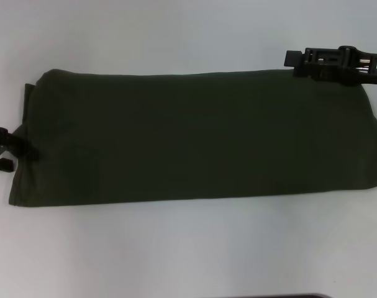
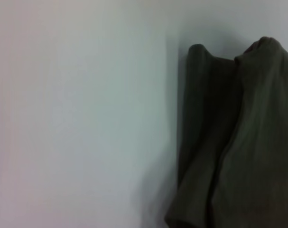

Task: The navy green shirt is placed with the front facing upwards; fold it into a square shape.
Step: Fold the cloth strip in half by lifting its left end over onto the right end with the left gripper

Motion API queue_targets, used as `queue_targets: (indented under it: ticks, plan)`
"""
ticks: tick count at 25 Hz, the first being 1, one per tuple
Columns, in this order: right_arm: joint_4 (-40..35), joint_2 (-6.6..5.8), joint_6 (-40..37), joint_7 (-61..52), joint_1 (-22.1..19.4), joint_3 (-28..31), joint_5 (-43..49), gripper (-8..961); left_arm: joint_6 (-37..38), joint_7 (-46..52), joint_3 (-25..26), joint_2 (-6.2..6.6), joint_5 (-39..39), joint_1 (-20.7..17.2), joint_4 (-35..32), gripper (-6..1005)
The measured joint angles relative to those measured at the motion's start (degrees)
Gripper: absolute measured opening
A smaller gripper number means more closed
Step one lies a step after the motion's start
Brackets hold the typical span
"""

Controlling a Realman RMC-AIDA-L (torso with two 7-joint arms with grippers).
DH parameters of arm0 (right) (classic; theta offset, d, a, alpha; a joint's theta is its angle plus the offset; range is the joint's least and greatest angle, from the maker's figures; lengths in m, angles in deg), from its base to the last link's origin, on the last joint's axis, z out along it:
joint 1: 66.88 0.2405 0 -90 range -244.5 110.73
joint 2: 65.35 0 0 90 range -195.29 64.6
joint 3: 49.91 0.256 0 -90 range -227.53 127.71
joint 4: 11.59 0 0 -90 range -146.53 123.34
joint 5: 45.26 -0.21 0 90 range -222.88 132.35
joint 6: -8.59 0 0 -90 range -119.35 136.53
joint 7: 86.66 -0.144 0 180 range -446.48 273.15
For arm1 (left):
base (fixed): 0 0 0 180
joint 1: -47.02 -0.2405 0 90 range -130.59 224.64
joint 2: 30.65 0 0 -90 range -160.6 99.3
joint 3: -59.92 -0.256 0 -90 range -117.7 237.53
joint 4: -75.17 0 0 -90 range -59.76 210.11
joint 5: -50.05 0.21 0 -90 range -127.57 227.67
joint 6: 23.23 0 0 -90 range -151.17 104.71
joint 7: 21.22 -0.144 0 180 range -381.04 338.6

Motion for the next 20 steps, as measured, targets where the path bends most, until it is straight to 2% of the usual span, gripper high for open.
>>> queue_targets:
  ticks: [20]
  plan:
    - [0.0, -0.22, -0.2, -0.6, -0.2, 0.1, -0.1, 651, -1.0, 0.6, 0.3, -0.03, -0.1, 0.4, 0.7, 621]
